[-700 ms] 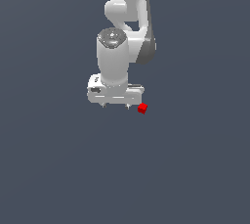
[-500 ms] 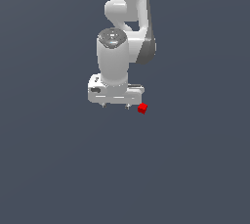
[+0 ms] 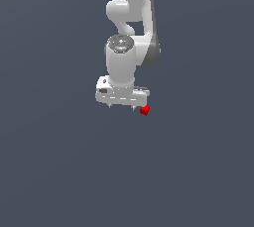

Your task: Pick up the red cube and move it to a goal position.

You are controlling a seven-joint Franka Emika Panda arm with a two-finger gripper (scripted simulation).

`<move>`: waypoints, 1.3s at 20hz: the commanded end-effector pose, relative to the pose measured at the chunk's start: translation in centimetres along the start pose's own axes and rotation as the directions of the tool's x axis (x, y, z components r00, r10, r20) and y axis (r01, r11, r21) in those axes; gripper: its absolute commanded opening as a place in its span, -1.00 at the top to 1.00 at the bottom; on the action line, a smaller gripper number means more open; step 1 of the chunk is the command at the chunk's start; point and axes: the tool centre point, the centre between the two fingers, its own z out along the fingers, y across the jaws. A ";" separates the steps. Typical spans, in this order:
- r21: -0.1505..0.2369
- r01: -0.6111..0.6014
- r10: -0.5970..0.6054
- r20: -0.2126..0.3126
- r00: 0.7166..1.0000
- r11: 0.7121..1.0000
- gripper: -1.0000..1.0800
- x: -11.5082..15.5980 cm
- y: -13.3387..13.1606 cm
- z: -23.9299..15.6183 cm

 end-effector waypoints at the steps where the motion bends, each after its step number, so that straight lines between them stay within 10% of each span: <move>1: 0.001 -0.028 0.028 0.002 1.000 1.000 -0.92 -0.9 -0.7 1.0; 26: 0.016 -0.353 0.353 0.018 0.935 0.935 -0.92 -9.1 -11.1 12.7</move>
